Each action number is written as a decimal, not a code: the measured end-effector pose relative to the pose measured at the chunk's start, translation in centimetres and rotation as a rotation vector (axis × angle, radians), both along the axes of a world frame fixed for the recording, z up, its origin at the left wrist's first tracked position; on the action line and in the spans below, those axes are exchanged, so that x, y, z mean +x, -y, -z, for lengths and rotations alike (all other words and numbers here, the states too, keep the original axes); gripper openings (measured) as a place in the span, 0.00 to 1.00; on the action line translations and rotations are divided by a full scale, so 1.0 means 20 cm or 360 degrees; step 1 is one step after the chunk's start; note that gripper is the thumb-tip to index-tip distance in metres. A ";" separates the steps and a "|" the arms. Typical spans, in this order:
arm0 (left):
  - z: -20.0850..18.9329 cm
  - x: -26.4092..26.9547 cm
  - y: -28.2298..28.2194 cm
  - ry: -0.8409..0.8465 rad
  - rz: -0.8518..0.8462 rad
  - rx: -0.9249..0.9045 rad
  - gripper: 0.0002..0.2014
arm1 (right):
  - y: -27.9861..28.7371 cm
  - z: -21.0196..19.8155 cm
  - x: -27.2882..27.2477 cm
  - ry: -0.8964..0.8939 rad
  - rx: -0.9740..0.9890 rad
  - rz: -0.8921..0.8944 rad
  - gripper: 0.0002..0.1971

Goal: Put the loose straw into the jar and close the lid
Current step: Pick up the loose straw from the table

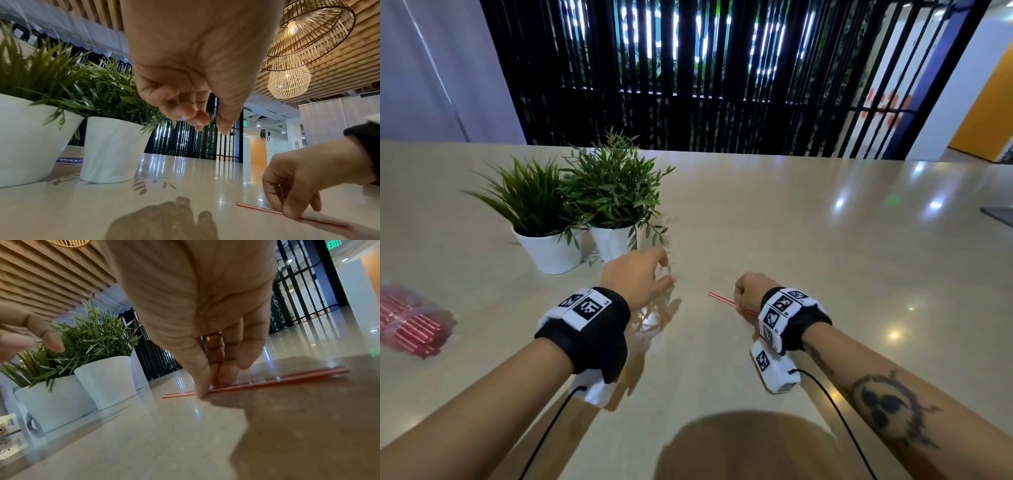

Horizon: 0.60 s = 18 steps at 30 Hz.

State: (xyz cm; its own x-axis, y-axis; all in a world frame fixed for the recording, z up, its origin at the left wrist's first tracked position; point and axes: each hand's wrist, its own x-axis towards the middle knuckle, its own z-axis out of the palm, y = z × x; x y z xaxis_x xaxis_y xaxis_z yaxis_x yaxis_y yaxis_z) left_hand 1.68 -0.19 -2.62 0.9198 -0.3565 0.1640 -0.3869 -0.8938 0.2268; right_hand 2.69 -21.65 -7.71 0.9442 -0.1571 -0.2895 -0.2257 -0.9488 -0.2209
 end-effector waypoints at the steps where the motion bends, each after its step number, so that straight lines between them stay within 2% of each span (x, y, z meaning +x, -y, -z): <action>1: 0.01 0.00 0.00 -0.0002 0.0010 -0.0005 0.17 | 0.00 0.00 0.00 -0.0021 0.0008 0.0009 0.09; 6: 0.02 -0.01 -0.04 -0.0023 0.0002 -0.0056 0.16 | 0.00 0.00 0.01 -0.0152 0.0030 -0.0018 0.14; 9: 0.04 -0.01 -0.07 -0.0033 -0.0009 -0.0085 0.15 | 0.00 -0.03 -0.01 -0.0123 0.0113 -0.0078 0.07; 10: 0.04 -0.02 -0.08 -0.0031 -0.0015 -0.0094 0.15 | 0.00 -0.04 -0.02 -0.0078 0.0200 -0.0098 0.06; 14: 0.05 -0.03 -0.14 0.0076 -0.0072 -0.0240 0.18 | -0.11 -0.11 -0.06 -0.0017 0.0610 -0.0230 0.11; 18: 0.04 -0.04 -0.25 0.0144 -0.0156 -0.0269 0.18 | -0.28 -0.20 -0.08 0.0015 0.0931 -0.0340 0.08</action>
